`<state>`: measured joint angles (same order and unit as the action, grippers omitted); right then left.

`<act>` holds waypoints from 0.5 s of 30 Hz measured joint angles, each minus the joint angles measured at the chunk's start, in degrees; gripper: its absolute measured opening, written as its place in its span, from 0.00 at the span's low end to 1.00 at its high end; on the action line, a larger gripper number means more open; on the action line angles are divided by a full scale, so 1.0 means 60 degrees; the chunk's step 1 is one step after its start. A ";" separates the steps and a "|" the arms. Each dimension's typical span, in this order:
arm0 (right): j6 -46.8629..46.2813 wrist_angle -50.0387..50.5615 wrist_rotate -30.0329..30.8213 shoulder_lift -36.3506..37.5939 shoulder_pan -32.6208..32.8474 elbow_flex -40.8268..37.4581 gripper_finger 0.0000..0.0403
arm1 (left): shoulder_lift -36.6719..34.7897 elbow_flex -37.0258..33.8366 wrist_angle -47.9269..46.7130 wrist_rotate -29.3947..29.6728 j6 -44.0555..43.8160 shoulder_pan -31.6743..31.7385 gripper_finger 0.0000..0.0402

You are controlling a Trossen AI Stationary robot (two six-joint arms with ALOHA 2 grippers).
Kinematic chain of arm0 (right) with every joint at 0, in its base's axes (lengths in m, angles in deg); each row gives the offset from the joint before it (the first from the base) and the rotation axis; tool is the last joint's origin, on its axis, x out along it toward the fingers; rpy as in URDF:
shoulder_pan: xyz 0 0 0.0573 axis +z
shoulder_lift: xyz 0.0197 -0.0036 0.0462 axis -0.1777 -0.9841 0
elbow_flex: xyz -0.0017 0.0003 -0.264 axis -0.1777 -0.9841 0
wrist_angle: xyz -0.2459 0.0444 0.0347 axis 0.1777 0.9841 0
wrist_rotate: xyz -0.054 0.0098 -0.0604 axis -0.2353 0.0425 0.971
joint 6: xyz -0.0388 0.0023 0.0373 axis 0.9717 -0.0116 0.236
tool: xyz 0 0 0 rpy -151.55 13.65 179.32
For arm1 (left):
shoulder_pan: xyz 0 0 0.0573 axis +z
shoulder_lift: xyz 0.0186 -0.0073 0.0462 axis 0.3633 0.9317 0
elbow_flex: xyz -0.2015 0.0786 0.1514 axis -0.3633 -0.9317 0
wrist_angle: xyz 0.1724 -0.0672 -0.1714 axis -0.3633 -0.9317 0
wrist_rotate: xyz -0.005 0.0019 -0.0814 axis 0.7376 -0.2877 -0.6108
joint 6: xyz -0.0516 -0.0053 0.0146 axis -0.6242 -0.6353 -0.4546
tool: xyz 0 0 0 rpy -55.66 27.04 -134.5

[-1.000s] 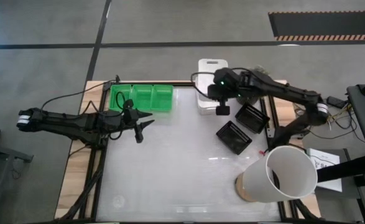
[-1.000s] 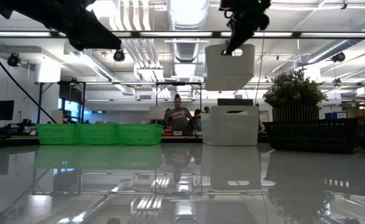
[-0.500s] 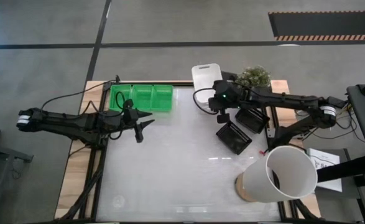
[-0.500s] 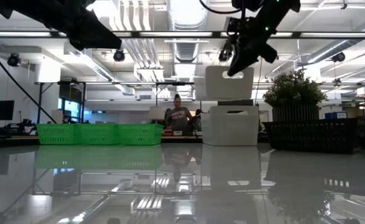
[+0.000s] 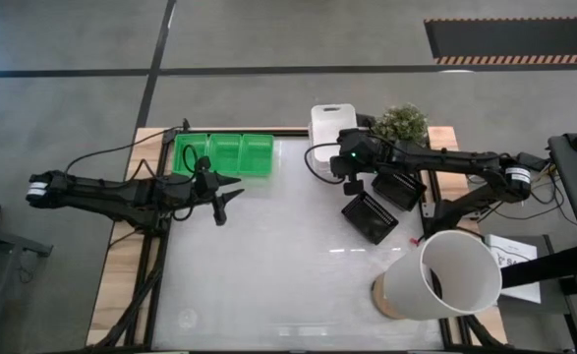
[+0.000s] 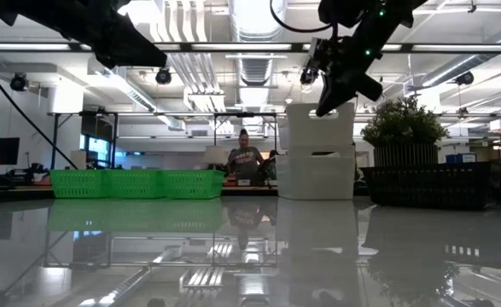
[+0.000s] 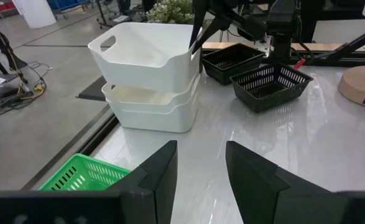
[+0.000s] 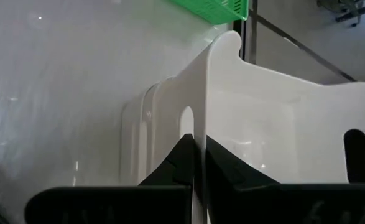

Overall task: Stack baskets by color
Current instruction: Stack the bottom white bin on top of the top white bin

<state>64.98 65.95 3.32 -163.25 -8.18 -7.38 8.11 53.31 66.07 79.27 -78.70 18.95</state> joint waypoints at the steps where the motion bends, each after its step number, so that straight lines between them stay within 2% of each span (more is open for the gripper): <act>1: -0.0046 -0.0042 -0.0001 0.0000 -0.0001 -0.0001 0.02 | 0.0000 0.0000 0.0000 0.0000 0.0000 0.0000 0.30; 15: -0.0454 -0.0427 -0.0010 -0.0045 -0.0062 -0.0086 0.02 | 0.0000 0.0000 -0.0004 0.0000 0.0015 0.0000 0.30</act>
<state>62.26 63.39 3.26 -163.52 -8.55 -7.90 8.11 53.31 66.05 79.27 -78.61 18.95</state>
